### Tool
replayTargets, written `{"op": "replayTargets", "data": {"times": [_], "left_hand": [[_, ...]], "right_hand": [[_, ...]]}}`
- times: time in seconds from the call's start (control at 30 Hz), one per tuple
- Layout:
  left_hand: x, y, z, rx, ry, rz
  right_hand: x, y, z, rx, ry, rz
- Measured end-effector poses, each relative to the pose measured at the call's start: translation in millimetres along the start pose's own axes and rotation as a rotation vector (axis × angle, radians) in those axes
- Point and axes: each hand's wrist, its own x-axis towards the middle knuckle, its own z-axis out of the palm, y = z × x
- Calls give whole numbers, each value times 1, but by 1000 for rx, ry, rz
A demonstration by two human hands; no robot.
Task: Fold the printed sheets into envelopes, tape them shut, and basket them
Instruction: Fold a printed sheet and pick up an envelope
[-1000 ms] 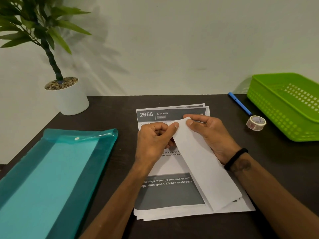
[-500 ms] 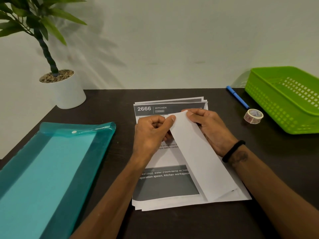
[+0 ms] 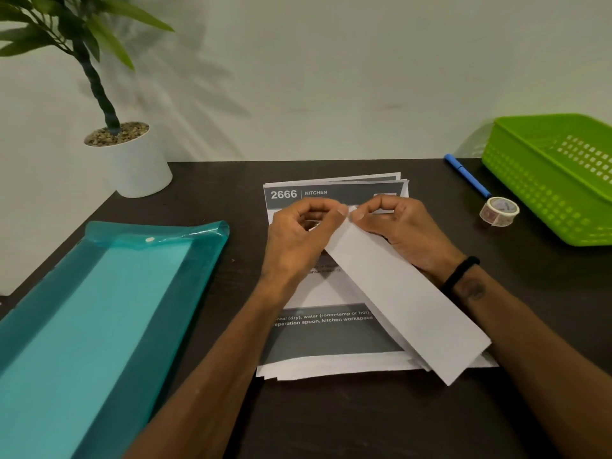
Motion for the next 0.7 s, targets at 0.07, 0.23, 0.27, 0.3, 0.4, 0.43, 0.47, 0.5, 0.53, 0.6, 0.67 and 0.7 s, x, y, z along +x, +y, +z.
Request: {"op": "replayTargets", "data": {"times": [0.07, 0.23, 0.27, 0.3, 0.4, 0.43, 0.47, 0.5, 0.53, 0.6, 0.67, 0.7], "left_hand": [[-2, 1, 0, -4, -46, -1], [0, 1, -4, -47, -90, -33], [0, 0, -5, -56, -106, -44], [1, 0, -6, -62, -120, -59], [3, 1, -9, -92, -114, -113], [3, 2, -11, -108, -97, -141], [3, 4, -13, -126, -79, -173], [4, 5, -15, -140, -66, -200], [5, 5, -17, -146, -63, -219], [5, 8, -20, -137, -98, -246], [3, 10, -20, -58, -159, -256], [2, 11, -20, -8, -180, -256]], "right_hand": [[-1, 0, 0, -63, -15, -19], [-4, 1, -1, -18, -72, -15], [-5, 1, -1, -2, -81, -10], [-6, 1, -1, 18, -91, -3], [-8, -3, -1, 74, -122, 27], [-8, -4, -2, 75, -123, 35], [-8, -5, -2, 72, -119, 42], [-7, -6, -2, 75, -110, 46], [-7, -5, -2, 87, -102, 47], [-7, -4, -2, 98, -98, 44], [-8, -4, -2, 59, -115, 37], [-8, -4, -2, 27, -126, 29]]}}
